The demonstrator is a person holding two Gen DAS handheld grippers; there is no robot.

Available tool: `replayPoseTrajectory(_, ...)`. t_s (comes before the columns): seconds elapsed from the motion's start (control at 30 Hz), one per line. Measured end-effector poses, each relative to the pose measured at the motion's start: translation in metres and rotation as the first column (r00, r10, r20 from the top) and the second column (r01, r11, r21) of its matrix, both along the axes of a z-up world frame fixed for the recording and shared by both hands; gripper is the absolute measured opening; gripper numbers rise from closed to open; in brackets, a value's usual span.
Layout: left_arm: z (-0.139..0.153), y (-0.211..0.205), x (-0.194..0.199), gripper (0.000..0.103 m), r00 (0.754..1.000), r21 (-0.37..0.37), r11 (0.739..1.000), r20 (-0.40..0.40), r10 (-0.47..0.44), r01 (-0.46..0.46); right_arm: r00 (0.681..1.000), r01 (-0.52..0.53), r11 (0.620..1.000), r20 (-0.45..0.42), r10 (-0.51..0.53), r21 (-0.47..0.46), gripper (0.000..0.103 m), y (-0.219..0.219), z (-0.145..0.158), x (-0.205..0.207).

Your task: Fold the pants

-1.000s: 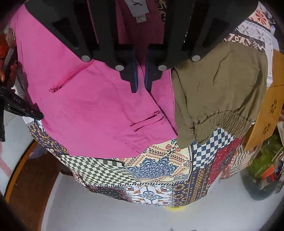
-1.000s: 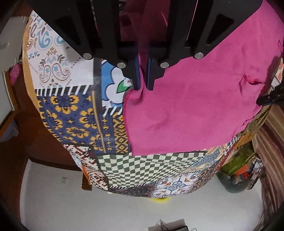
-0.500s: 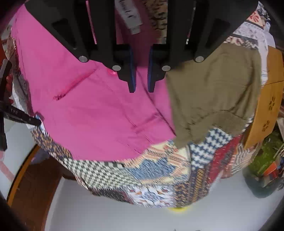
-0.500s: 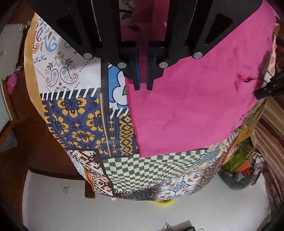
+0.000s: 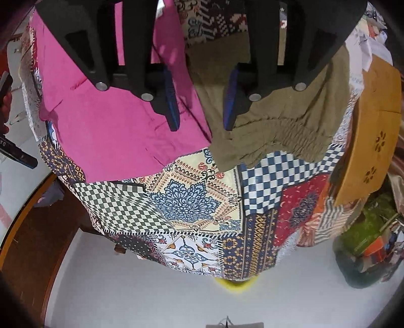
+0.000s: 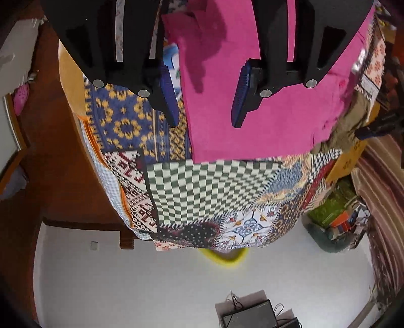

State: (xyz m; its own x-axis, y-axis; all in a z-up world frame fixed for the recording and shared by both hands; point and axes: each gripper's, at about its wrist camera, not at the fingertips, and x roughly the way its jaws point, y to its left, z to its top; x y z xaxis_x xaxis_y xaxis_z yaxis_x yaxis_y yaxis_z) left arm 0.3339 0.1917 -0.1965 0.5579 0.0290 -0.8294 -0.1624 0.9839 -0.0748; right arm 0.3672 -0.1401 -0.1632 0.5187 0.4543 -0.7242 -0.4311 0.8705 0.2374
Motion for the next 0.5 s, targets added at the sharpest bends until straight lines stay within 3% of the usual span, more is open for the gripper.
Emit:
replayPoseTrajectory(0.1,-0.009,0.000,0.012,0.045,1.000,-0.012,1.000,-0.012,-0.013,0.013,1.000,-0.011,1.000,0.000,0.011,-0.008,0.039,0.008,-0.003,0.011)
replayPoseTrajectory(0.5,-0.058,0.005,0.048,0.045,0.995,-0.055,0.998,-0.087,-0.047,0.042,0.997,-0.064,0.995,-0.047,0.061,-0.073,0.040,0.036,-0.050,0.050)
